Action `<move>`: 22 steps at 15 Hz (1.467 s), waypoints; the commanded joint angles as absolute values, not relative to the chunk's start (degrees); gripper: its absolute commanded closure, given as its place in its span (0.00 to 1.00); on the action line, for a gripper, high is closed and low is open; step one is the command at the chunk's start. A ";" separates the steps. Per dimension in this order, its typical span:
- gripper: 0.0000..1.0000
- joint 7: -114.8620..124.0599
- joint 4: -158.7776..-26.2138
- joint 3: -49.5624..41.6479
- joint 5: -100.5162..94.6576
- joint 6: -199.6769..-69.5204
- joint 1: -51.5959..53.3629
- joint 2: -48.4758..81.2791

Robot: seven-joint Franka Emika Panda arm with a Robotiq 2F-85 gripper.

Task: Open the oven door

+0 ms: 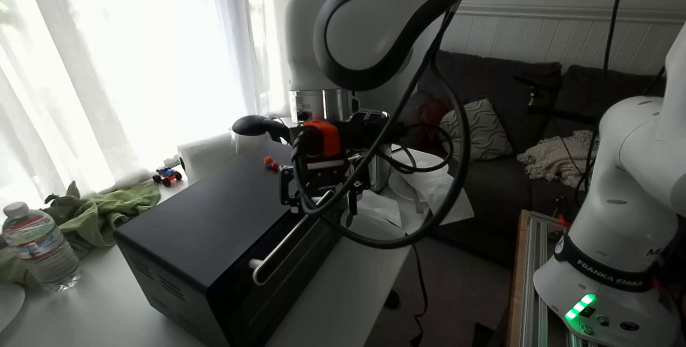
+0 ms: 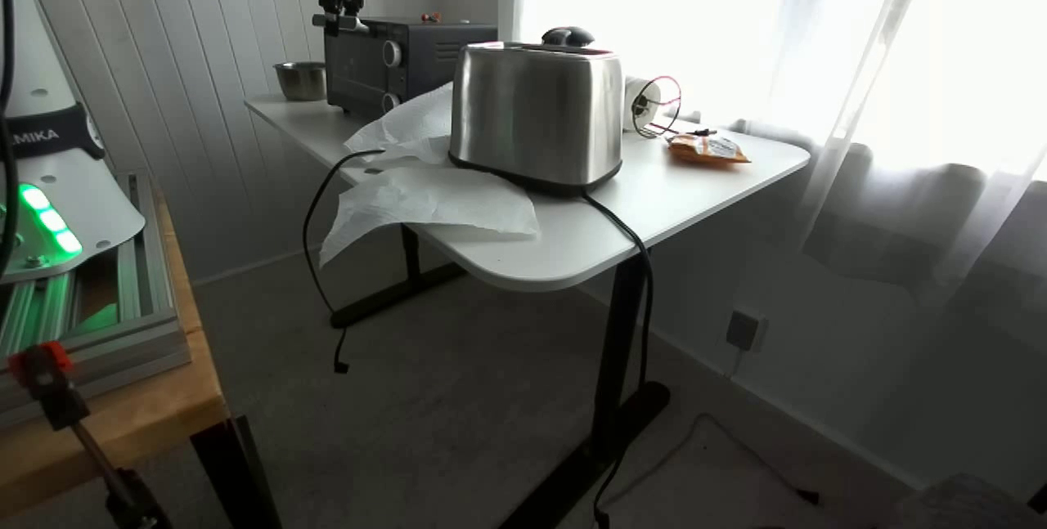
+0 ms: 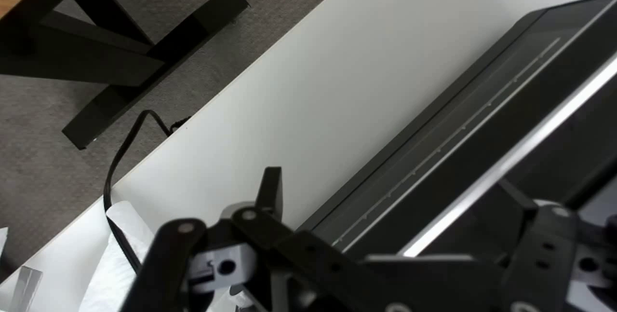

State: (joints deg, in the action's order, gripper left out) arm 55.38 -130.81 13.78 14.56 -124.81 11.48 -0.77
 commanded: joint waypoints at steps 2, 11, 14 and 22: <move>0.00 49.23 -129.99 13.65 16.48 -116.57 12.30 -1.49; 0.00 44.26 -127.61 13.69 14.85 -107.31 12.73 0.91; 0.00 42.17 -128.75 14.33 12.00 -111.66 13.47 -0.55; 0.00 39.99 -131.22 16.79 0.87 -114.52 16.23 -2.99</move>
